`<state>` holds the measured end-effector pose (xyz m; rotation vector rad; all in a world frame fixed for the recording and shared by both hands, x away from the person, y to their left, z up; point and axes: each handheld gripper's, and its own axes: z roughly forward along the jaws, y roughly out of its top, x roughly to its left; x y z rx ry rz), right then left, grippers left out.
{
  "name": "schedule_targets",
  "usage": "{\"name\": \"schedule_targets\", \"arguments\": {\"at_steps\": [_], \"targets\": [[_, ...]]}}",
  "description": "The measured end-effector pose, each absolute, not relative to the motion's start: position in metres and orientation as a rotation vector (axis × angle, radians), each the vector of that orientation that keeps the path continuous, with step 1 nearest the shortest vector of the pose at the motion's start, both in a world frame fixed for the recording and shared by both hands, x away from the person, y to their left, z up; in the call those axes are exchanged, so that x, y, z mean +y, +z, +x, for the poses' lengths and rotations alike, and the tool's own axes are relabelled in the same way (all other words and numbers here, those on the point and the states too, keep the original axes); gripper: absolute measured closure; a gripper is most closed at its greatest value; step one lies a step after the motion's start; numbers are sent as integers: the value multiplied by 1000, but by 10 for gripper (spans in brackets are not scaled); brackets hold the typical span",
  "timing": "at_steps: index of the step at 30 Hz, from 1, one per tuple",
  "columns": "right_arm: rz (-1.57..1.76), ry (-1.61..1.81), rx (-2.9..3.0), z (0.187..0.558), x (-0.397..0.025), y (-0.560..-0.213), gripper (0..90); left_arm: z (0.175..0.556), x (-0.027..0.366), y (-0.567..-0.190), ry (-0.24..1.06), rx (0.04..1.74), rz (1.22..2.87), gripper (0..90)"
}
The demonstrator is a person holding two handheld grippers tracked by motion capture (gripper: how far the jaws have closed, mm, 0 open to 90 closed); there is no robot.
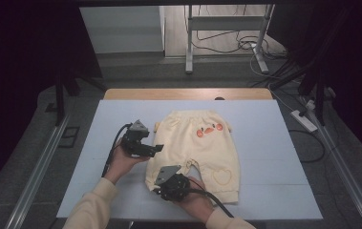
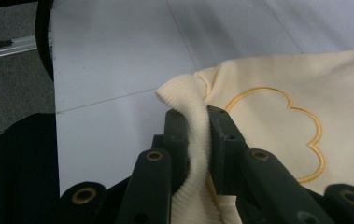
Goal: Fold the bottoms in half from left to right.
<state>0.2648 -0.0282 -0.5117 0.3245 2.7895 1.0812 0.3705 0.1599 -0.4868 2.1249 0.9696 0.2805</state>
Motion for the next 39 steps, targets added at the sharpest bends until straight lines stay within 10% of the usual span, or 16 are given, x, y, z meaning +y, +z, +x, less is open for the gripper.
{"name": "schedule_targets", "arguments": {"at_steps": [39], "targets": [[334, 1075, 2798, 264, -29, -515, 783, 432, 147, -506, 293, 1044, 2182, 178]]}}
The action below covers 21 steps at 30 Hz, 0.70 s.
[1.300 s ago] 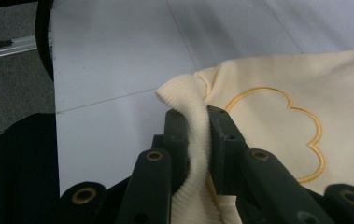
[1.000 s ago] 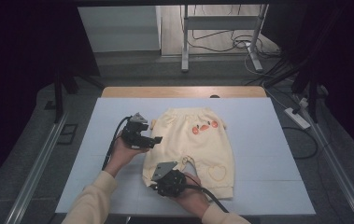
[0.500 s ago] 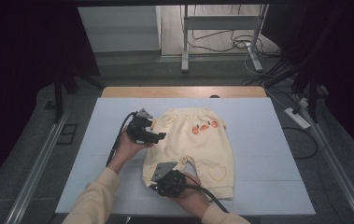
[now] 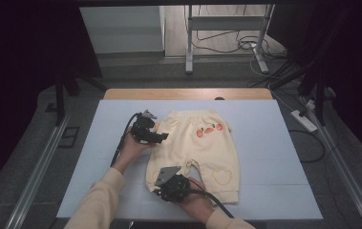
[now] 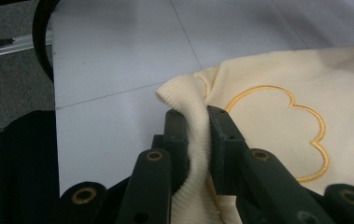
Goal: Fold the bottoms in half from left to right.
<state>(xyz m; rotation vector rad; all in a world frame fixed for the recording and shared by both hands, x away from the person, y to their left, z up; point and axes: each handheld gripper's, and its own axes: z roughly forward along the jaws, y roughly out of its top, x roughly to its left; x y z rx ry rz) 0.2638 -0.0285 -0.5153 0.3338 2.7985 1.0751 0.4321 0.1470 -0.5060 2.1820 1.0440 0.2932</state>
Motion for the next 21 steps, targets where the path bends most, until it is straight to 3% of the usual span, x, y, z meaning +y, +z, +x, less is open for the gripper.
{"name": "schedule_targets", "arguments": {"at_steps": [21], "targets": [[328, 1073, 2799, 263, -30, -517, 782, 447, 146, -531, 238, 1098, 2223, 198]]}}
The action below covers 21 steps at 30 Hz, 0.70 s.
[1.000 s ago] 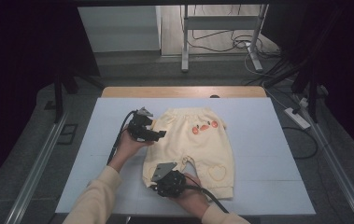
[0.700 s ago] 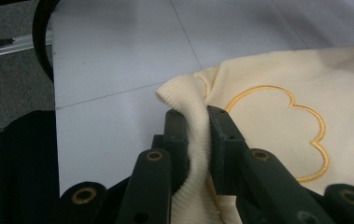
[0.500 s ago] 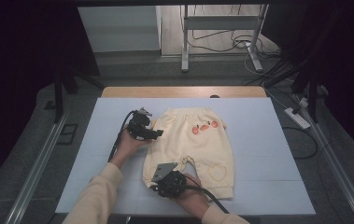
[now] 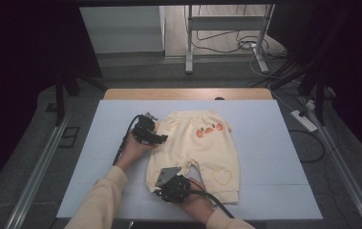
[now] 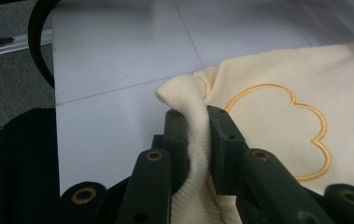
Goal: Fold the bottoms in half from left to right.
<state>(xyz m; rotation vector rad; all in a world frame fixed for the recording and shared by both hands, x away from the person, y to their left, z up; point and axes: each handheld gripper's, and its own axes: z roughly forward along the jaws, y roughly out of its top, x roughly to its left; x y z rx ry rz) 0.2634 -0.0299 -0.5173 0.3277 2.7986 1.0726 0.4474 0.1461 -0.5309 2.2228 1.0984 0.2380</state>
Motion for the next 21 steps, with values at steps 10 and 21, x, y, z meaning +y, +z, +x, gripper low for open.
{"name": "schedule_targets", "arguments": {"at_steps": [10, 21], "targets": [[328, 1076, 2800, 264, -31, -517, 782, 448, 147, -534, 215, 1102, 2231, 225], [326, 1066, 2806, 264, -31, -518, 782, 446, 148, -532, 117, 1050, 2220, 604]]}}
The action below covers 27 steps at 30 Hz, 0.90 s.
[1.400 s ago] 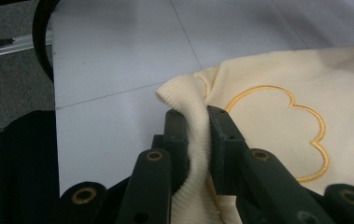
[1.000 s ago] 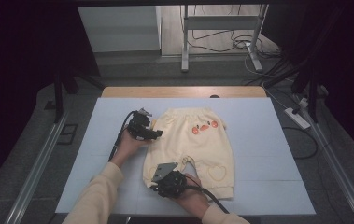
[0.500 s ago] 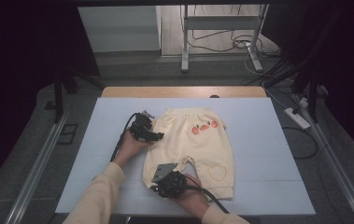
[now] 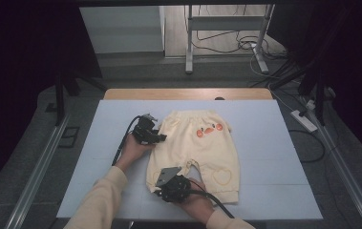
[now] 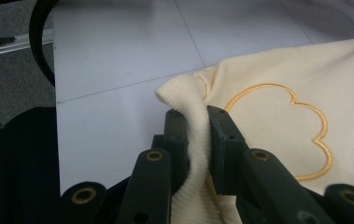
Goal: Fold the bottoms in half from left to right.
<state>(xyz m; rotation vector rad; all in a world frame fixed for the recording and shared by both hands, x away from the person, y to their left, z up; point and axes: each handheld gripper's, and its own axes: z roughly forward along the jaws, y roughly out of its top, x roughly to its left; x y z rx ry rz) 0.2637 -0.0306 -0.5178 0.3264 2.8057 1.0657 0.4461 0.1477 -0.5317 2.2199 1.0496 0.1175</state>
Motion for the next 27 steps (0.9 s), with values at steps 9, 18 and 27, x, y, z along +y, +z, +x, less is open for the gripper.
{"name": "schedule_targets", "arguments": {"at_steps": [9, 18, 27], "targets": [[323, 1066, 2814, 264, -31, -518, 783, 445, 145, -530, 37, 1019, 2205, 820], [328, 1080, 2815, 264, -32, -517, 783, 443, 149, -521, 26, 993, 2181, 827], [330, 1089, 2812, 264, -32, -515, 783, 441, 159, -509, 2, 987, 2131, 828]]}}
